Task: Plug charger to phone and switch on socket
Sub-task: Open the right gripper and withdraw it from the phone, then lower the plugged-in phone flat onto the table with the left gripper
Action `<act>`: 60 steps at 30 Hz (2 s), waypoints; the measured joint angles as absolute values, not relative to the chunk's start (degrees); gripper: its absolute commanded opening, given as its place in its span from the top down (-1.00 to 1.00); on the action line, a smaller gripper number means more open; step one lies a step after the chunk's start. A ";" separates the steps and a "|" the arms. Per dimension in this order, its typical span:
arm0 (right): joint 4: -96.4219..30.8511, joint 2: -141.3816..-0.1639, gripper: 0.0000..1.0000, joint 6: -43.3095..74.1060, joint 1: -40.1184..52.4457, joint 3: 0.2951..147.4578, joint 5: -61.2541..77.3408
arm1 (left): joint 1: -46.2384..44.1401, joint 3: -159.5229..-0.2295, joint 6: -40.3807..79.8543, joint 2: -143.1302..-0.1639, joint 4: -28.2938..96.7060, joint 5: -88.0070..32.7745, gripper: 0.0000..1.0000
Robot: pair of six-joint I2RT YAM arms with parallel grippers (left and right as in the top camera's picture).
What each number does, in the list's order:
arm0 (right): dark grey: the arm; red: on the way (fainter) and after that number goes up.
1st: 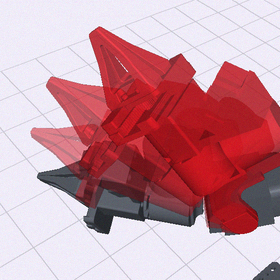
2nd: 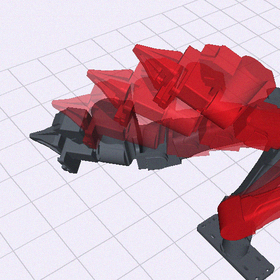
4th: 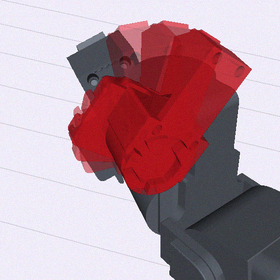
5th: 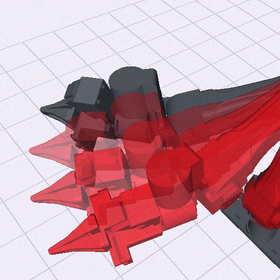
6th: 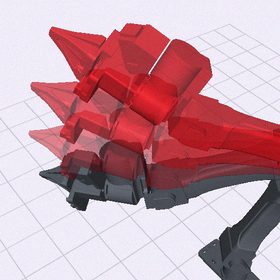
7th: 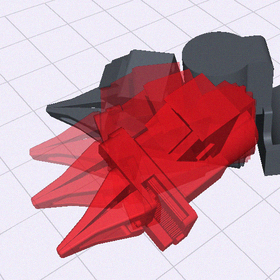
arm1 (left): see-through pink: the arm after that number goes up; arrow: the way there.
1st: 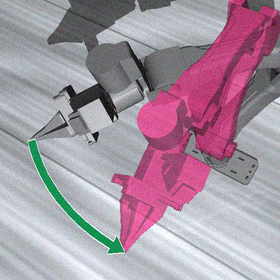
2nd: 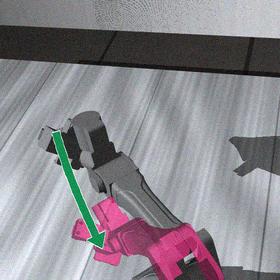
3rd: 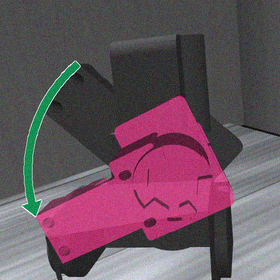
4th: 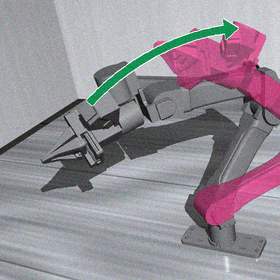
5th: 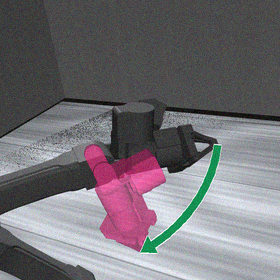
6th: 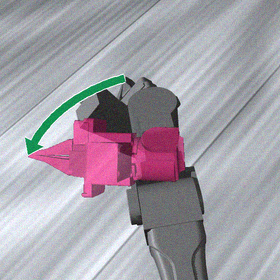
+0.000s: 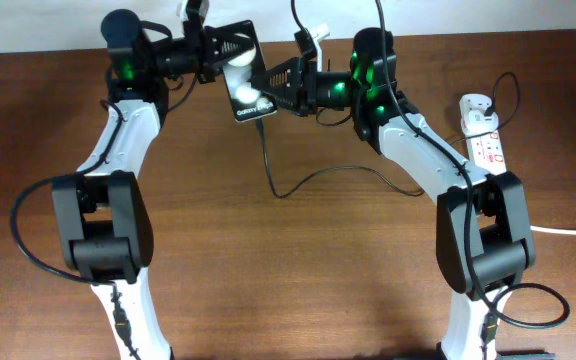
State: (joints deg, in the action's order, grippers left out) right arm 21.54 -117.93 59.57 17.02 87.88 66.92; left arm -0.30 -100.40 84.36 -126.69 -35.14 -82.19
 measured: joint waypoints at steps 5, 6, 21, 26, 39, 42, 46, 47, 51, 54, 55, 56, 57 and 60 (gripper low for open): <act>20.71 -117.93 -0.97 57.80 14.13 87.90 67.09 | 5.41 -100.40 84.36 -126.69 -35.14 -84.51 1.00; 18.87 -117.93 -0.97 56.58 13.32 87.99 67.09 | 5.89 -100.40 84.36 -126.69 -35.14 -84.68 1.00; -46.81 -98.74 -0.97 14.92 1.19 90.94 20.97 | 0.80 -100.79 69.65 -126.67 -11.18 -83.07 1.00; -49.06 -93.78 -0.98 12.99 1.19 90.98 16.93 | -4.89 -100.36 48.60 -127.04 4.93 -79.90 1.00; -53.10 -93.80 -0.98 11.77 1.19 90.98 16.49 | -11.53 -100.29 38.33 -132.77 10.94 -61.14 1.00; -53.15 -93.80 -0.98 11.60 1.19 90.98 16.49 | -9.61 -100.18 38.33 -132.79 9.65 -60.03 1.00; -53.15 -93.80 -0.98 11.55 1.19 90.98 16.49 | -9.32 -100.18 38.33 -132.79 9.61 -59.22 1.00; -53.15 -93.80 -0.98 11.57 1.19 90.98 16.49 | -9.69 -100.18 38.33 -132.79 9.63 -58.43 1.00; -53.19 -93.80 -0.98 11.57 1.19 90.98 16.49 | -9.63 -100.18 38.33 -133.97 9.54 -54.89 1.00; -53.17 -93.80 -0.98 11.55 1.19 90.98 16.49 | -7.88 -100.18 37.89 -134.54 10.52 -53.41 1.00; -53.17 -93.80 -0.98 11.55 1.19 90.98 16.49 | -7.86 -100.18 37.17 -134.54 12.08 -53.10 1.00; -53.15 -93.80 -0.98 11.57 1.19 90.98 16.49 | -8.21 -100.18 36.51 -134.54 12.75 -53.06 1.00; -53.15 -93.80 -0.98 11.55 1.19 90.98 16.49 | -8.88 -100.18 35.97 -134.54 12.84 -53.06 1.00; -53.39 -93.80 -0.98 11.57 1.19 90.98 16.49 | -11.20 -100.18 34.35 -134.54 13.04 -51.99 1.00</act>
